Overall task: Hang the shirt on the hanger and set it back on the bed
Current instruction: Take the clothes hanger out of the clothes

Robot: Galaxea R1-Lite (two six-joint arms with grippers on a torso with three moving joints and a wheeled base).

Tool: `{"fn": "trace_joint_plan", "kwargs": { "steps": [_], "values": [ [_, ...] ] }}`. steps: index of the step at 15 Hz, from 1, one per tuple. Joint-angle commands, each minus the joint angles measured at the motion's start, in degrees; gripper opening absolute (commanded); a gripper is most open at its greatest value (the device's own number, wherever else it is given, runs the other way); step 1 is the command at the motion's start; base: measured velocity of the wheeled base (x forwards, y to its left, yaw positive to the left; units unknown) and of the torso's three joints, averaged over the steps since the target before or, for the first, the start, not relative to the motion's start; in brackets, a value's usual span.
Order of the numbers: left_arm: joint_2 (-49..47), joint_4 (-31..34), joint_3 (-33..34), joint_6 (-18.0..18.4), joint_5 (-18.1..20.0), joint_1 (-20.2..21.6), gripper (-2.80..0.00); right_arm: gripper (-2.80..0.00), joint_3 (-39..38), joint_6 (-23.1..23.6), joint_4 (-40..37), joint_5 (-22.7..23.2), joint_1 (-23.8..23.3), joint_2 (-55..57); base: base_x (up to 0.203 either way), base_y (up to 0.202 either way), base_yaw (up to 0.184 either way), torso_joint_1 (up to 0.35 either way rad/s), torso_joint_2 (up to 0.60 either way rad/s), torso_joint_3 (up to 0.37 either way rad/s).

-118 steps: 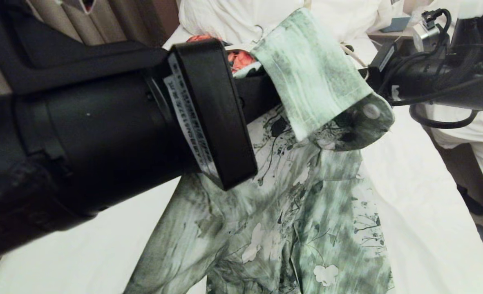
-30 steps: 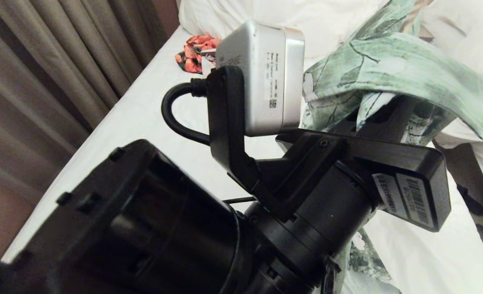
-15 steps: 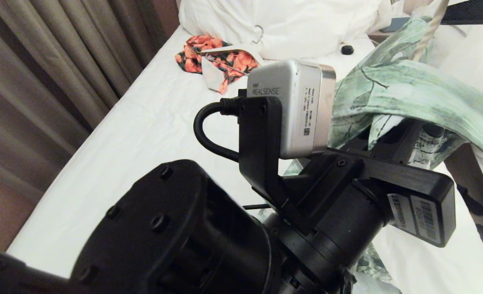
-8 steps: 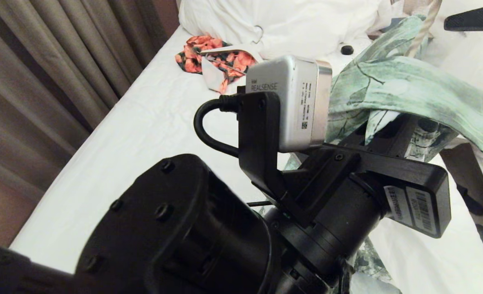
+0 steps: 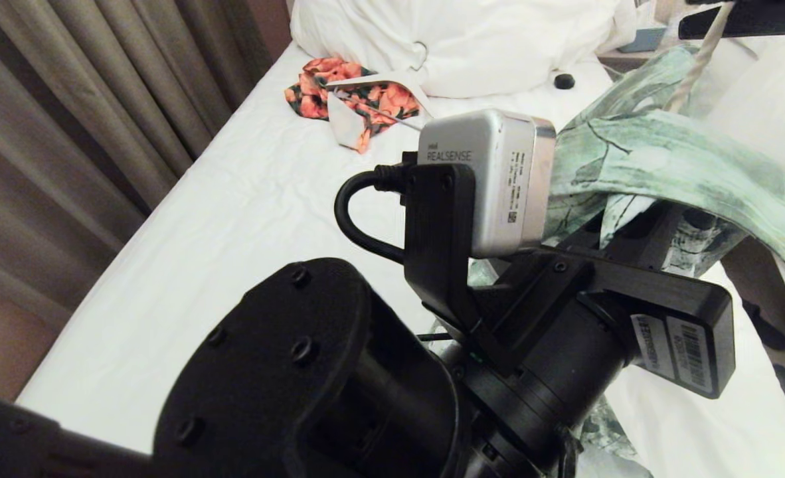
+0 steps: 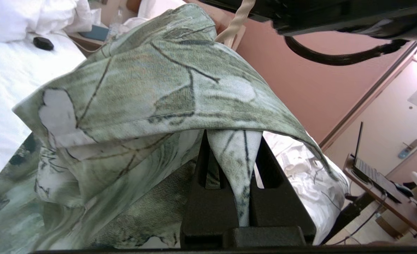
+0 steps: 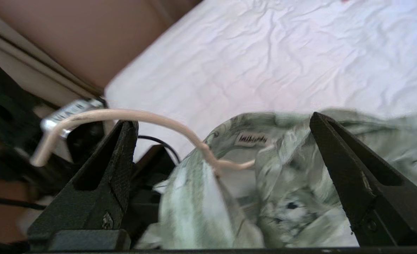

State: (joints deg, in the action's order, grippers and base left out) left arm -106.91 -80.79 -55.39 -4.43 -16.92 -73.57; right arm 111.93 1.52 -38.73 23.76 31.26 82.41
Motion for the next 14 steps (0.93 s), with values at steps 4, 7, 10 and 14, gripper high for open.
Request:
{"fn": "trace_joint_plan", "kwargs": {
  "steps": [4,7,10,14],
  "values": [
    [0.04,-0.42,0.02,-0.05,-0.13,0.01,-2.8,0.0,-0.4,6.36,-0.21,0.02,0.94,1.14,0.0,0.0,0.0,0.0,0.0,0.0],
    [0.03,-0.25,0.02,-0.05,-0.13,-0.08,-2.8,0.0,-0.4,9.28,0.47,-0.26,2.77,1.52,0.0,0.0,0.0,0.0,0.0,0.0],
    [0.12,-0.25,0.11,-0.05,-0.13,-0.43,-2.8,0.0,-0.58,9.38,3.04,-0.64,3.55,1.44,0.0,0.0,0.0,0.0,0.0,0.0],
    [0.29,-0.18,0.11,0.0,-0.13,-0.43,-2.8,-2.8,-1.37,9.29,3.13,-0.82,3.63,1.19,0.0,0.0,0.0,0.0,0.0,0.0]
  ]
}}
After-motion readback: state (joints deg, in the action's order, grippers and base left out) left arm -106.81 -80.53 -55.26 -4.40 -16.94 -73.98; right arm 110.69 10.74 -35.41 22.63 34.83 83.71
